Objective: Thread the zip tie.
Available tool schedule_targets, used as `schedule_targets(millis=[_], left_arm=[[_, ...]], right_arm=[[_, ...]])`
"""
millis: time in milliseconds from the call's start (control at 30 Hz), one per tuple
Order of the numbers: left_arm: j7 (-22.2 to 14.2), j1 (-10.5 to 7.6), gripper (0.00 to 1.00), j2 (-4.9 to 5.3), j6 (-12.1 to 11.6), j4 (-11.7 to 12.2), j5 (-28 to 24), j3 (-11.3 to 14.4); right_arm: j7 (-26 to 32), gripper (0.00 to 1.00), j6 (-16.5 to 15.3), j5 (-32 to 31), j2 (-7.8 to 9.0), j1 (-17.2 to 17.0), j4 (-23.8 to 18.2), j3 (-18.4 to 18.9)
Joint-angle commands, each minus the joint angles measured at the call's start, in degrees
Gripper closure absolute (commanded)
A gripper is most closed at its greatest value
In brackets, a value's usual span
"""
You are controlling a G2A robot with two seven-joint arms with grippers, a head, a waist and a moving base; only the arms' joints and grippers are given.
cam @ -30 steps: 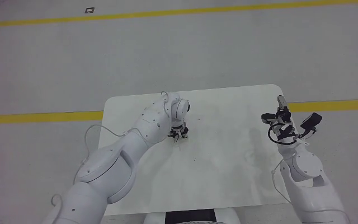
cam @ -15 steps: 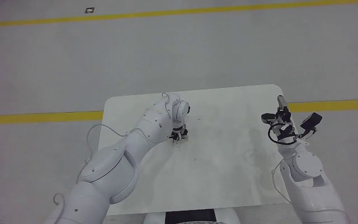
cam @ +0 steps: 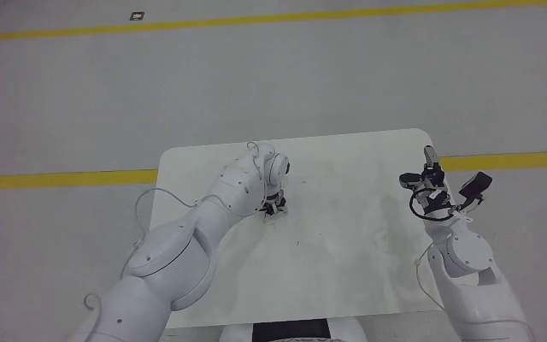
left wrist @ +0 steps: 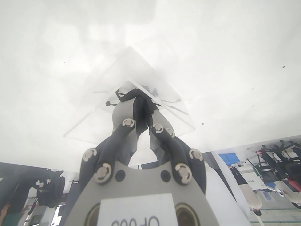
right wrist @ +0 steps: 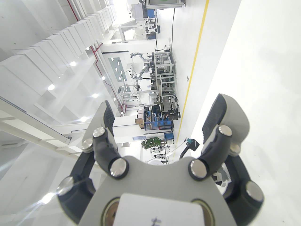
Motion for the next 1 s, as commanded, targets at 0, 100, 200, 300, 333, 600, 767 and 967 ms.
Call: schedule_targets(millis=[0,100,200,300,333,600,767,967], left_arm=[[0.13,-0.37,1.00,-0.03,0.10,-0.02,-0.09,-0.04],[0.12,-0.93,1.00,0.10,0.42,-0.37,-0.12,-0.14],[-0.05,-1.24,1.00,0.36,0.76,-1.23,-0.04,-0.22],[-0.26,-1.24,1.00,0.65,1.34,-2.34,0.21,-0.22],[-0.42,-1.22,1.00,0.80,1.58,-2.80,0.29,-0.24],[-1.11,-0.89,1.00,2.25,3.24,-5.74,1.22,-0.61],[-1.81,-0.66,1.00,3.57,4.08,-7.72,1.48,-1.38],[-1.72,0.58,0.89,4.98,4.36,-10.48,1.15,-2.35]], right_arm=[[0.00,0.00,0.00,0.00,0.00,0.00,0.00,0.00],[0.00,0.00,0.00,0.00,0.00,0.00,0.00,0.00],[0.00,0.00,0.00,0.00,0.00,0.00,0.00,0.00],[0.00,0.00,0.00,0.00,0.00,0.00,0.00,0.00],[0.00,0.00,0.00,0.00,0.00,0.00,0.00,0.00],[0.00,0.00,0.00,0.00,0.00,0.00,0.00,0.00],[0.00,0.00,0.00,0.00,0.00,0.00,0.00,0.00],[0.00,0.00,0.00,0.00,0.00,0.00,0.00,0.00]])
